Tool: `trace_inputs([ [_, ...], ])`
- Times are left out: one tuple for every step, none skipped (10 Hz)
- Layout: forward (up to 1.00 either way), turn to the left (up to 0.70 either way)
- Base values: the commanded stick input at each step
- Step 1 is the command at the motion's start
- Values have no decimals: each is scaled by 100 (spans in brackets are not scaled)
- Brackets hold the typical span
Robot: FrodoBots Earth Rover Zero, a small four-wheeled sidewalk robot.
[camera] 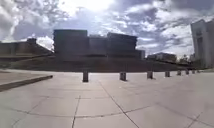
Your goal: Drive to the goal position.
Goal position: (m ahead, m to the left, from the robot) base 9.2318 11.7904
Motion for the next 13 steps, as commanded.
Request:
trace_inputs([
  [0,95],
  [0,93],
  [0,87],
  [0,54],
  [0,0],
  [0,0],
  [0,0],
  [0,0],
  [0,0],
  [0,0],
  [0,0],
  [0,0],
  [0,0],
])
